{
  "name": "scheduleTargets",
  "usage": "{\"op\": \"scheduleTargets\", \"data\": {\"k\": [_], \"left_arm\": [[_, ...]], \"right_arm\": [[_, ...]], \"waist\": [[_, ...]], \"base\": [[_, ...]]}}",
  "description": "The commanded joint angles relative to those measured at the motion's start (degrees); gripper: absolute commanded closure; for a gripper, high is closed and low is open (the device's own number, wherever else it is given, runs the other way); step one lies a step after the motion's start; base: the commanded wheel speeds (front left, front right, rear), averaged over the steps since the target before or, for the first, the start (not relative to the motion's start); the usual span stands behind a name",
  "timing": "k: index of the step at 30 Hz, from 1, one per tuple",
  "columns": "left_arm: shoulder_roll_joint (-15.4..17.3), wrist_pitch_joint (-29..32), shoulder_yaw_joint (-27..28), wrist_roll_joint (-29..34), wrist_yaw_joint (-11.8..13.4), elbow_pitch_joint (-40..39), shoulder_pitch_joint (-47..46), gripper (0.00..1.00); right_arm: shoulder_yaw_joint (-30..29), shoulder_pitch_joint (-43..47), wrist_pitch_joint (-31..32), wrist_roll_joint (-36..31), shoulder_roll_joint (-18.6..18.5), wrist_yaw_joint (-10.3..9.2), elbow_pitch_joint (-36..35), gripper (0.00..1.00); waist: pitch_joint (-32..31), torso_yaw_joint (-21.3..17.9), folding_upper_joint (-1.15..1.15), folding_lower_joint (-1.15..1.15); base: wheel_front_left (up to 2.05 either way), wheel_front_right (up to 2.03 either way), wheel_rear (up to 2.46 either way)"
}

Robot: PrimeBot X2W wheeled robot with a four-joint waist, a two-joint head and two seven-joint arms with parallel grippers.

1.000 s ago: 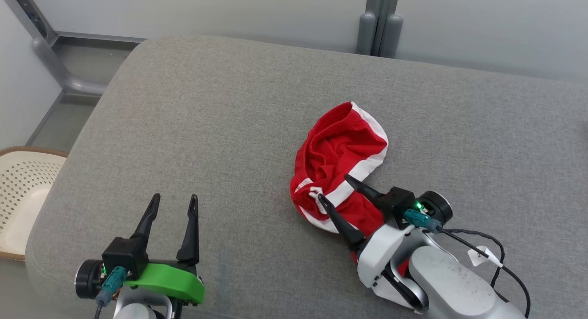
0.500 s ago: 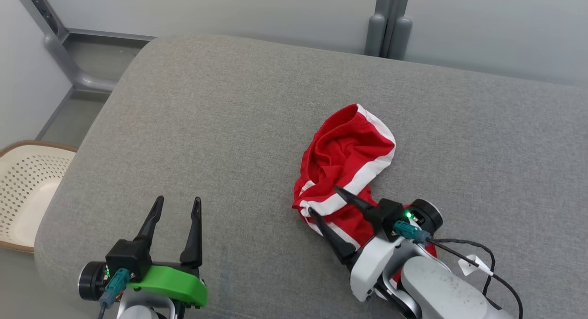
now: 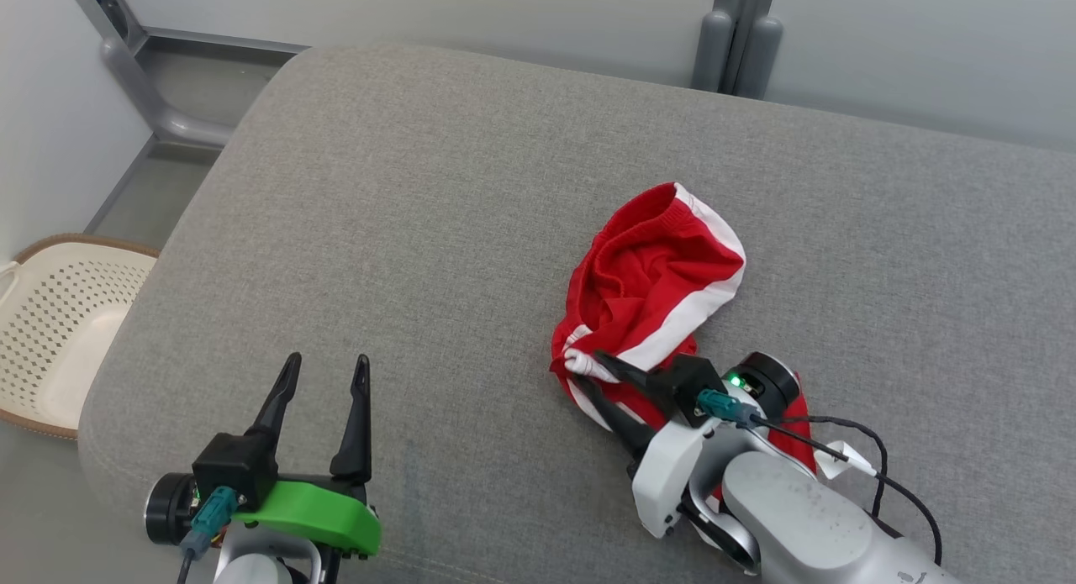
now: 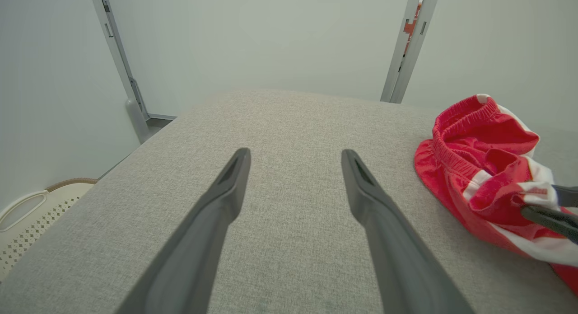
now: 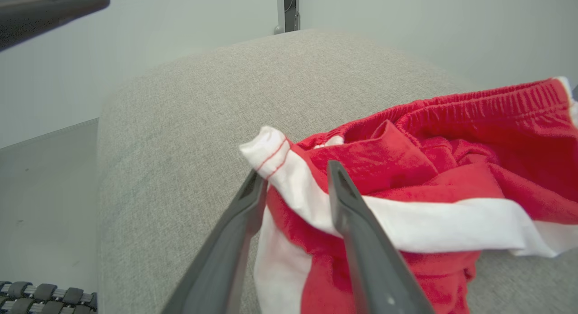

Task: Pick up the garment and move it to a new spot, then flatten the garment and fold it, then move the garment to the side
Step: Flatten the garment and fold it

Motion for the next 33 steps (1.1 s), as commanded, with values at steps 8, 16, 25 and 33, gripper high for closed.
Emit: {"op": "scheduleTargets", "data": {"k": [8, 16, 25, 33], "left_arm": [[-0.05, 0.0, 0.86, -0.09, 0.09, -0.33, 0.6, 0.0], [-0.04, 0.0, 0.21, 0.28, 0.06, -0.37, -0.07, 0.0], [-0.04, 0.0, -0.22, 0.58, 0.0, -0.04, -0.7, 0.0], [-0.03, 0.0, 0.51, 1.13, -0.03, -0.23, 0.15, 0.0]], "right_arm": [[-10.69, 1.14, -0.31, 0.45, -2.69, -0.1, -5.83, 1.0], [-26.48, 2.96, -0.3, 1.03, -8.55, -0.1, -5.8, 1.0], [-36.22, -1.28, -0.3, -0.17, -10.56, -0.1, 5.74, 0.0], [-39.37, -0.56, -0.3, -2.74, -8.33, -0.1, 3.36, 0.0]], "waist": [[-0.69, -1.38, 0.0, 0.0], [-0.65, -2.84, 0.0, 0.0], [-0.23, -3.41, 0.0, 0.0], [-1.12, -5.24, 0.0, 0.0]], "base": [[0.0, 0.0, 0.0], [0.0, 0.0, 0.0], [0.0, 0.0, 0.0], [0.0, 0.0, 0.0]]}}
